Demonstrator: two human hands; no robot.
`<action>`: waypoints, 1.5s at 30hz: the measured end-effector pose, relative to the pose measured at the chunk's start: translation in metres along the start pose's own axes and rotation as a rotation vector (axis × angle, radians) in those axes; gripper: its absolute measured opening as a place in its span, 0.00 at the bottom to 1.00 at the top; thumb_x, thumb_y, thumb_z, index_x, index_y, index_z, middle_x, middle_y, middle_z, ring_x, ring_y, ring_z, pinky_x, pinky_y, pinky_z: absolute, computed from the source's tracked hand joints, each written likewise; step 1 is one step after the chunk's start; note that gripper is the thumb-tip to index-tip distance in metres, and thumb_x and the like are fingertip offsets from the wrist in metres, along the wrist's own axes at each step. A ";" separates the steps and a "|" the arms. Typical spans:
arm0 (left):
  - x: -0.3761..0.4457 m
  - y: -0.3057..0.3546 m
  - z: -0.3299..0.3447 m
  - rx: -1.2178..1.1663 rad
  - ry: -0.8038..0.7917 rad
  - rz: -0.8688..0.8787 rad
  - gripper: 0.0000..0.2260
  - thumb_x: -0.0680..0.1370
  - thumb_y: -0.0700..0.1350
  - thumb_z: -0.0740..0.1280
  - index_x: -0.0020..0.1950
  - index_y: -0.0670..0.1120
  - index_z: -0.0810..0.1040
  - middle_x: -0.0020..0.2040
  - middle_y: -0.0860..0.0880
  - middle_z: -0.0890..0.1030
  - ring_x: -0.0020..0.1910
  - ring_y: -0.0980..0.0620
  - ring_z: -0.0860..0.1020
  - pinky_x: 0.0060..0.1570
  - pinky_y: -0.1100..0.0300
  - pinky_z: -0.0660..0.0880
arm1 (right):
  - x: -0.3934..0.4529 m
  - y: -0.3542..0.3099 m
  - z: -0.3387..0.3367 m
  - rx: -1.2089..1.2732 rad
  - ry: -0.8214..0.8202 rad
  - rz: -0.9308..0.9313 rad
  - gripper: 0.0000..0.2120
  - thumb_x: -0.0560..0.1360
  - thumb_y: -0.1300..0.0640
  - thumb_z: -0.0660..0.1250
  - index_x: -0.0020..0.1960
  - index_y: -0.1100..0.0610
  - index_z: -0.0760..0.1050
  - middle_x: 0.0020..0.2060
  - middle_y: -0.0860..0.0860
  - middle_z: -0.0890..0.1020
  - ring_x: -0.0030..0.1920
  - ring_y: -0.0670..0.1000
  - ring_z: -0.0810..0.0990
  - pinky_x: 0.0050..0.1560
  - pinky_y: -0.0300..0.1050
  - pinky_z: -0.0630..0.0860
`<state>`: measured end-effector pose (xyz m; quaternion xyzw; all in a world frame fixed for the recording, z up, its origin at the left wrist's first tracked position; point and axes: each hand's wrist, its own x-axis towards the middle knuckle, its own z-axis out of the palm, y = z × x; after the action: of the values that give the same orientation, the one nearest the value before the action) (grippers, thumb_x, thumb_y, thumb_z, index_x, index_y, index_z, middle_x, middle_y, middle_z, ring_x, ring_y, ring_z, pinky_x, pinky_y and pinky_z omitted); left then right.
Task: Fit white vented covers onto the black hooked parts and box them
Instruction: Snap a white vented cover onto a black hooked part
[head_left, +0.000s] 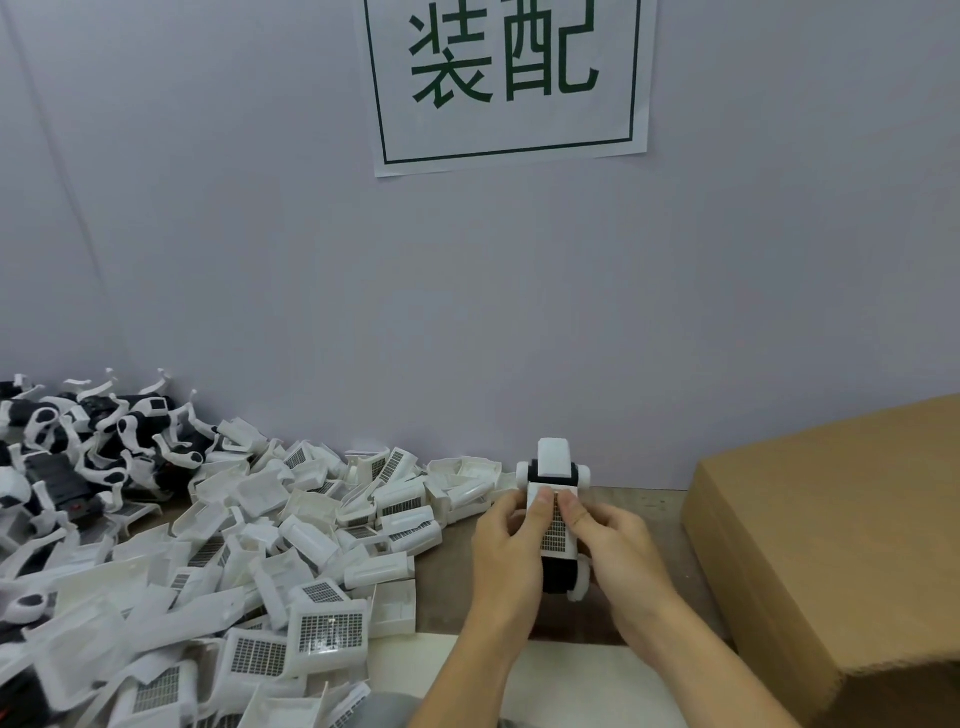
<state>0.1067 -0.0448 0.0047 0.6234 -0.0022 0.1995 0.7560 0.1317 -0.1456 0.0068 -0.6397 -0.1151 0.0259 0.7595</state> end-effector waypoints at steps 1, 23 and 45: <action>0.000 0.000 0.000 0.022 0.010 0.006 0.11 0.82 0.47 0.65 0.49 0.42 0.85 0.43 0.43 0.86 0.43 0.47 0.85 0.40 0.61 0.80 | 0.000 0.000 0.000 -0.016 0.009 -0.002 0.14 0.77 0.47 0.67 0.51 0.57 0.84 0.44 0.53 0.88 0.47 0.51 0.87 0.46 0.47 0.82; -0.001 0.005 0.004 0.252 0.046 0.061 0.13 0.83 0.42 0.63 0.43 0.43 0.84 0.30 0.56 0.81 0.31 0.61 0.79 0.32 0.69 0.72 | 0.001 0.000 0.001 -0.206 0.136 -0.070 0.12 0.81 0.49 0.64 0.46 0.53 0.83 0.38 0.49 0.87 0.40 0.48 0.86 0.34 0.43 0.81; 0.009 0.005 -0.007 -0.360 0.144 -0.448 0.20 0.83 0.55 0.59 0.52 0.41 0.84 0.45 0.37 0.86 0.40 0.40 0.83 0.39 0.53 0.73 | -0.009 -0.004 0.006 -0.296 -0.050 -0.368 0.11 0.75 0.54 0.73 0.57 0.45 0.82 0.47 0.43 0.86 0.49 0.46 0.84 0.46 0.42 0.82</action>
<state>0.1114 -0.0353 0.0102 0.4482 0.1539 0.0676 0.8780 0.1215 -0.1423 0.0105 -0.7114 -0.2510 -0.1144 0.6463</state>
